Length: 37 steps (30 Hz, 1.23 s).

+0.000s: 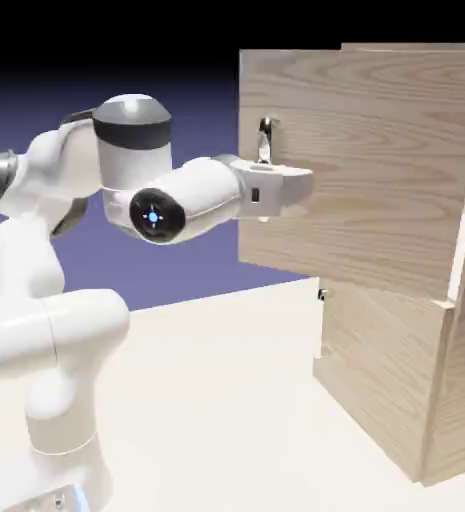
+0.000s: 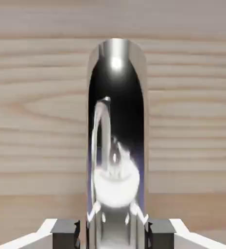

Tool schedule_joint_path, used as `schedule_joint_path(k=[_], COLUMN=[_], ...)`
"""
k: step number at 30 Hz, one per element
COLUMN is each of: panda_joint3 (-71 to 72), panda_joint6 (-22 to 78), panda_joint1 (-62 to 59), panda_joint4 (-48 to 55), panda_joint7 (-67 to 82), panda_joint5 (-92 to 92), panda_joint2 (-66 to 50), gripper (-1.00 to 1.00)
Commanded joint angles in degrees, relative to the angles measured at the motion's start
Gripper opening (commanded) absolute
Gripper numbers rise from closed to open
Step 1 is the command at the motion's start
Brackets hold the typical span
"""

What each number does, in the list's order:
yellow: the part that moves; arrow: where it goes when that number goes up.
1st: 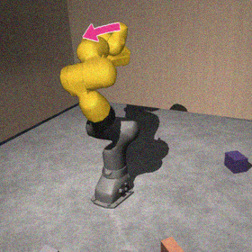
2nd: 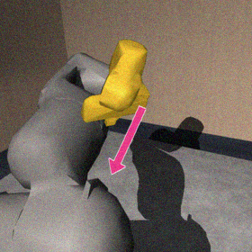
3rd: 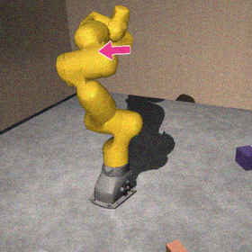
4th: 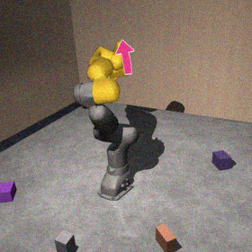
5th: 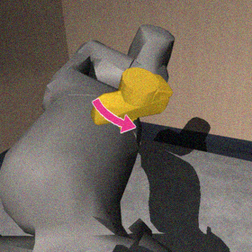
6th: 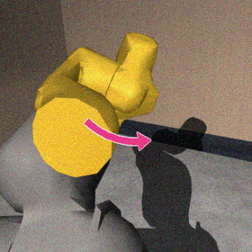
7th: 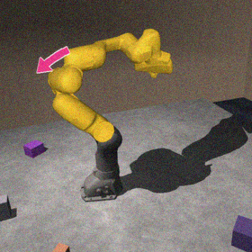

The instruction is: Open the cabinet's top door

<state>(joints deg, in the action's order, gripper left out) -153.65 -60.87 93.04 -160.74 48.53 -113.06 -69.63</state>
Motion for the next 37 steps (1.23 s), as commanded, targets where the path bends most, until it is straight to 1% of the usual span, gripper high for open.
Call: schedule_joint_path(k=[1, 7, 14, 26, 28, 31, 37], panda_joint3=[-0.58, -2.65, -2.13, 1.45, 1.85, 6.73, 8.48], panda_joint6=[2.13, 12.60, 19.87, 25.08, 25.61, 26.86, 28.21], panda_joint1=[-1.05, -6.57, -10.90, -12.82, -12.25, -15.96, -13.46], panda_joint4=[0.69, 6.97, 16.82, 37.78, 41.62, 46.86, 58.11], panda_joint7=[1.52, 10.56, 20.31, 30.14, 30.57, 31.02, 29.11], panda_joint5=[1.93, 12.96, 25.46, 43.82, 46.28, 49.09, 54.53], panda_joint2=[2.09, 14.55, 29.09, 54.01, 58.16, 63.24, 74.87], gripper=[-1.00, -1.00, -1.00, -1.00, -1.00, -1.00, -1.00])
